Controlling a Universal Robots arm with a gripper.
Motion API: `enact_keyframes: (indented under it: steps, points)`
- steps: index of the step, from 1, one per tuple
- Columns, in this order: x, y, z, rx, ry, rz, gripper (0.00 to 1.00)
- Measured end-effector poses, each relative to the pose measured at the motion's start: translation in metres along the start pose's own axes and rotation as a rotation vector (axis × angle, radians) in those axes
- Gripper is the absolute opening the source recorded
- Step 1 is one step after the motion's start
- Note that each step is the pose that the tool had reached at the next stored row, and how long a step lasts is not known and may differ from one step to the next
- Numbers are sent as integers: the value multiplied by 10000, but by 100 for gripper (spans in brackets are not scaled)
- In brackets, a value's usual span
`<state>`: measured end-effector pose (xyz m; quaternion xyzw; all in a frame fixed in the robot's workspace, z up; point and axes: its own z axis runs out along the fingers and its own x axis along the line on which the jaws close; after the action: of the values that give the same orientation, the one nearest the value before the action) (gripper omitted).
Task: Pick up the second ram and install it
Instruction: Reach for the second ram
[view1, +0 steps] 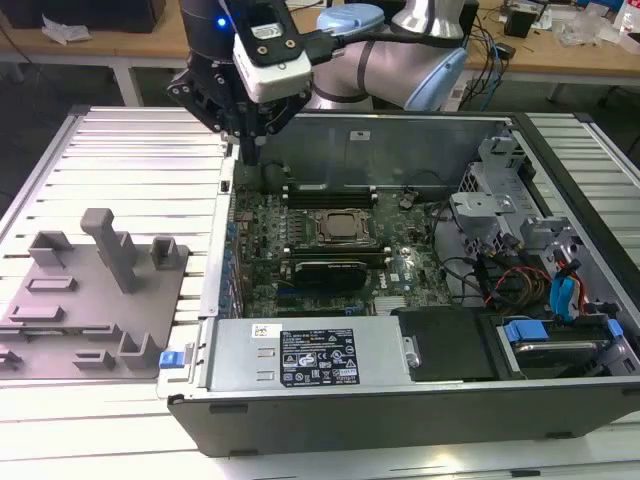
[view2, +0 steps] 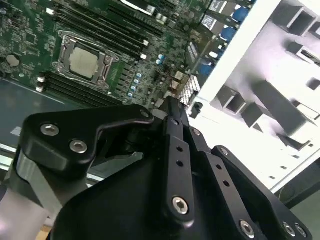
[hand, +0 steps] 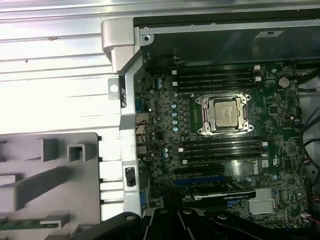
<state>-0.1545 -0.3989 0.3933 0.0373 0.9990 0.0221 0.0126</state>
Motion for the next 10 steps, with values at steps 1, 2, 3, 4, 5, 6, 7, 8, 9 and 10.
enact_keyframes:
  steps: [1,2,3,4,5,6,7,8,9,10]
  points:
    - [88,-6,-1,-2,-4,2,11]
    - [143,-10,-3,-1,-4,1,11]
    - [193,-14,-4,-2,-5,1,11]
    - [220,-16,-5,-1,-5,1,11]
    - [245,-18,-6,-1,-5,2,11]
    - [264,-19,-7,-1,-4,2,11]
    - [330,-24,-8,-1,-6,1,11]
    - [385,-28,-9,-1,-5,1,11]
    - [419,-31,-10,-1,-5,2,11]
    - [438,-32,-11,-1,-5,2,11]
